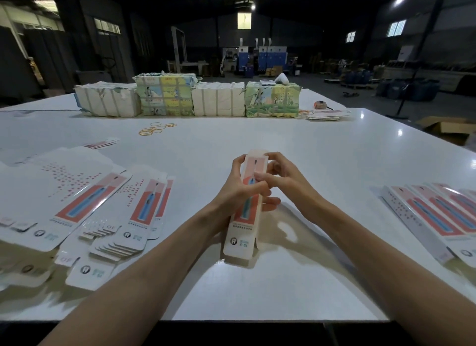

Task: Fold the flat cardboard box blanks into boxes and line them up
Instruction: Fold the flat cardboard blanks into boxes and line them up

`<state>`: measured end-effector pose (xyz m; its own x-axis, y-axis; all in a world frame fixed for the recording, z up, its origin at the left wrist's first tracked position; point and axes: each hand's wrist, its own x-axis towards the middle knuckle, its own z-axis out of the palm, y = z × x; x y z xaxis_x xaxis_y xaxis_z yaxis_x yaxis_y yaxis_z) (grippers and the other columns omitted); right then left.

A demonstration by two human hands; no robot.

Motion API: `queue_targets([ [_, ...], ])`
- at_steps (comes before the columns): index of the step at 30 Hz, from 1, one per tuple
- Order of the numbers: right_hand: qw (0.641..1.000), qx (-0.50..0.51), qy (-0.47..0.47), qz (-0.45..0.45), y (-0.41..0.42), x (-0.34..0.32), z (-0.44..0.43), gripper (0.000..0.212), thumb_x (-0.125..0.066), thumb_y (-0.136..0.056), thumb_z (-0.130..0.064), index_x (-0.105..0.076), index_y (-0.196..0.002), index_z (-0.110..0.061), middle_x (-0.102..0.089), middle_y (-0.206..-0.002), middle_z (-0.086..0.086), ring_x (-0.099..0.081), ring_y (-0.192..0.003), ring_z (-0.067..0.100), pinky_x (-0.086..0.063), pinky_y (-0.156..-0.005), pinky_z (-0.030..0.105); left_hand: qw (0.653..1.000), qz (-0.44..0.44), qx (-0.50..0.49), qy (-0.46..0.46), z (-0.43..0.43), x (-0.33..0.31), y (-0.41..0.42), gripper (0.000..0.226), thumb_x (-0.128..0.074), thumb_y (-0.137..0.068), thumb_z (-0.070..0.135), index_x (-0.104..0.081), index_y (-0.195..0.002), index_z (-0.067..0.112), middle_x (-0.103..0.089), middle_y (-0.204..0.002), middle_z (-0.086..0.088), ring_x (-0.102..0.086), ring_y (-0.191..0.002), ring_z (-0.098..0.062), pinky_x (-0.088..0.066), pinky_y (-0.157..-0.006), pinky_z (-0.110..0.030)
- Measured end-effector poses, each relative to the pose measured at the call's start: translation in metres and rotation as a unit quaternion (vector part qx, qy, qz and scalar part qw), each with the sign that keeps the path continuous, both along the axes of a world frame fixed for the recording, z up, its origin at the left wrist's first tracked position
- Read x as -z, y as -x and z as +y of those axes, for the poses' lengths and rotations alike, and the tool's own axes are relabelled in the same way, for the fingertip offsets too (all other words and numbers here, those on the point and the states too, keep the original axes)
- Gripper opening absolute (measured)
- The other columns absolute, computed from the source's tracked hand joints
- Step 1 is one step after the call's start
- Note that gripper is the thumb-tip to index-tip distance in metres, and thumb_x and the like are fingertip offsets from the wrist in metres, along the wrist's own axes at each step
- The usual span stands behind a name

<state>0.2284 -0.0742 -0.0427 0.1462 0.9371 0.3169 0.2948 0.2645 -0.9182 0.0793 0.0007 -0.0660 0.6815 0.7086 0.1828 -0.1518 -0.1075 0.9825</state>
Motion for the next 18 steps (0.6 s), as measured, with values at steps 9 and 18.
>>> queue_targets([
  [9,0.989,0.101,0.003,0.112,-0.017,0.004,0.008,0.024,-0.052,-0.110,-0.025,-0.067,-0.127,-0.017,-0.076,-0.099,0.006,-0.075,-0.094,0.028,-0.064,-0.070,0.035,0.995,0.060,0.074,-0.006,-0.002,0.002,-0.004,0.089,-0.081,-0.084,0.008,-0.028,-0.147,0.042,-0.058,-0.134,-0.017,-0.077,-0.096,-0.042,-0.065,-0.076,-0.044],
  [18,0.993,0.104,-0.055,-0.010,-0.019,-0.001,0.002,0.037,-0.048,-0.097,0.012,-0.075,-0.114,-0.008,-0.078,-0.111,0.004,-0.077,-0.099,0.027,-0.066,-0.069,0.041,0.993,0.107,0.011,-0.058,-0.005,0.000,-0.005,0.092,-0.084,-0.071,0.028,-0.031,-0.145,0.040,-0.059,-0.125,-0.001,-0.076,-0.101,-0.021,-0.064,-0.075,-0.031],
])
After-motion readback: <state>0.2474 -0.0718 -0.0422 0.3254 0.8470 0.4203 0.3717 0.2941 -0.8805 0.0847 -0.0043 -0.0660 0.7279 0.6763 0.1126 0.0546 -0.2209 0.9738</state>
